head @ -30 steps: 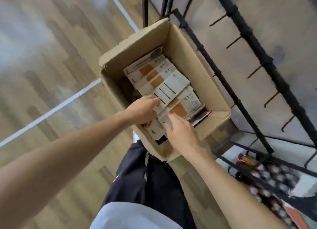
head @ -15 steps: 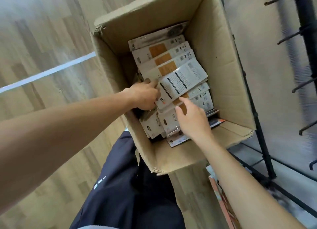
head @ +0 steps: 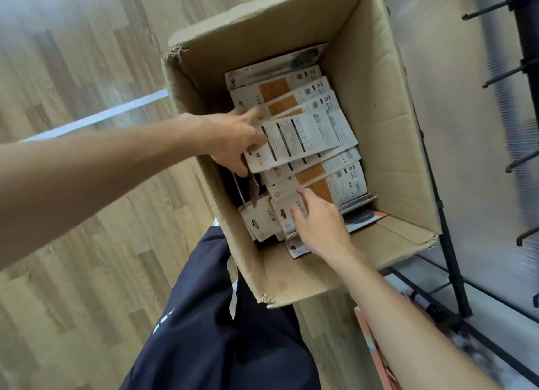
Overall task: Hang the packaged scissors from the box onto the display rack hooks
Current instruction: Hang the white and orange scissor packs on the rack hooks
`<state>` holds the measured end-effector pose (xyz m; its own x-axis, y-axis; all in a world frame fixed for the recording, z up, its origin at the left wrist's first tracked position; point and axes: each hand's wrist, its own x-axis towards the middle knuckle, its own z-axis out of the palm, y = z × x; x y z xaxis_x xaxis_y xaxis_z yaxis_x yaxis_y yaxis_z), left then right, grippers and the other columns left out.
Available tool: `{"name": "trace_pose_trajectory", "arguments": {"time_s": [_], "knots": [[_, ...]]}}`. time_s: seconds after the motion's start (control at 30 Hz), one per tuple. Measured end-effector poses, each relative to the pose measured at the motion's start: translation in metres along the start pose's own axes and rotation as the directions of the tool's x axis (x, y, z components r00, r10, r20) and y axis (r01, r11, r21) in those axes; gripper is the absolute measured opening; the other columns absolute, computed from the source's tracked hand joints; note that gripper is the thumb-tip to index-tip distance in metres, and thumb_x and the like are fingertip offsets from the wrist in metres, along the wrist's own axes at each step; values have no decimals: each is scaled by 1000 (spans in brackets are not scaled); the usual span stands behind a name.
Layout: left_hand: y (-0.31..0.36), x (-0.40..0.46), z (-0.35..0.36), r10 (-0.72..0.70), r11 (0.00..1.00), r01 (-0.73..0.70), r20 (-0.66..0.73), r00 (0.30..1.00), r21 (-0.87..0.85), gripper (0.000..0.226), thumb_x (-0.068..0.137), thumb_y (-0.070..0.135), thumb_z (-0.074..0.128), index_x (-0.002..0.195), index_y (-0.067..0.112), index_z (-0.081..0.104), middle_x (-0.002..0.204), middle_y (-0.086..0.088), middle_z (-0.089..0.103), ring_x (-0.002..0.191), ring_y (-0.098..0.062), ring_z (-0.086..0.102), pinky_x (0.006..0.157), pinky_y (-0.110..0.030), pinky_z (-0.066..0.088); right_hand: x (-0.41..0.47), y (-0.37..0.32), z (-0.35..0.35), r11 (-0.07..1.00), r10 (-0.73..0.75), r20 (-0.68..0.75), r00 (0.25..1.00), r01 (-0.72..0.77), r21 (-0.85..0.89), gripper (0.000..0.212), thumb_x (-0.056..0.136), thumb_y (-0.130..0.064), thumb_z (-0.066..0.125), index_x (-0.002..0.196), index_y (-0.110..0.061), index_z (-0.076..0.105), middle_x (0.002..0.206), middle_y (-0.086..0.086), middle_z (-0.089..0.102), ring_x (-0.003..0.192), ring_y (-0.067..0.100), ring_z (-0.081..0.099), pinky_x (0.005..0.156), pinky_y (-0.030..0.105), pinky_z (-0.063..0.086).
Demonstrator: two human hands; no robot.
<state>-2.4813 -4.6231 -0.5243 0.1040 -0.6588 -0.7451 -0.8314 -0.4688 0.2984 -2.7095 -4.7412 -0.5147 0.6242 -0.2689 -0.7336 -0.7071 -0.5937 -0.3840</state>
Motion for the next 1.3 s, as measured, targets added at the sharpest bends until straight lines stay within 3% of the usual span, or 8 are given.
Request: {"name": "trace_pose_trajectory", "arguments": {"time_s": [0.13,0.37,0.5,0.67,0.87,1.03,1.13,1.3], "knots": [[-17,-17,-18,20,999,-24,-151,988,-27,25,86,5,65,90,25,51,129,-7,37,95,-29,58,72,-38,57,15,-17,5,998,-68,-42,997,67,-3,42,103,-29,51,144,-21,47,137,4,58,122,22,57,99,36,47],[-35,-45,-24,32,991,-97,-527,849,-96,11,87,7,63,95,14,62,110,-9,58,103,-31,56,80,-45,50,70,-44,8,991,-118,-114,986,111,-70,21,91,-15,53,107,-8,65,93,6,55,89,28,56,71,29,39],[-37,-43,-8,-8,989,-78,-585,811,-123,7,88,14,64,94,17,66,110,-3,61,104,-27,59,72,-44,51,83,-59,11,995,0,-15,1000,1,95,29,97,-26,42,86,-8,63,90,11,63,83,28,59,67,32,39],[-36,-35,-4,-47,995,-19,-624,780,-98,9,90,15,61,95,20,64,114,0,60,103,-26,59,63,-38,47,85,-73,23,947,161,-25,987,-147,286,34,104,-25,35,112,-6,62,106,11,57,102,28,54,91,37,43],[-40,-35,1,-60,998,50,-627,777,-34,8,89,15,59,91,22,64,105,0,61,98,-27,60,58,-34,37,99,-86,33,746,403,45,914,-357,562,50,109,-36,30,136,0,51,111,8,53,97,20,48,86,27,33],[-40,-35,2,-63,998,65,-612,788,-19,7,90,16,59,91,22,61,106,-1,61,96,-27,60,58,-34,36,96,-78,35,733,397,57,916,-354,581,31,102,-22,42,124,-9,59,121,11,61,117,29,57,105,36,43],[-42,-34,3,-64,997,72,-611,789,-12,7,90,16,60,91,23,61,106,-1,62,94,-27,60,58,-34,35,102,-68,31,762,359,75,930,-339,552,10,97,-17,49,98,-21,59,101,5,65,99,24,60,93,38,52],[-44,-34,3,-87,996,77,-637,766,-43,11,87,15,59,86,26,60,102,1,64,84,-29,60,60,-36,36,103,-59,47,884,253,63,965,-257,391,29,88,-16,72,114,-18,61,106,-1,59,95,17,59,76,28,48]]}}
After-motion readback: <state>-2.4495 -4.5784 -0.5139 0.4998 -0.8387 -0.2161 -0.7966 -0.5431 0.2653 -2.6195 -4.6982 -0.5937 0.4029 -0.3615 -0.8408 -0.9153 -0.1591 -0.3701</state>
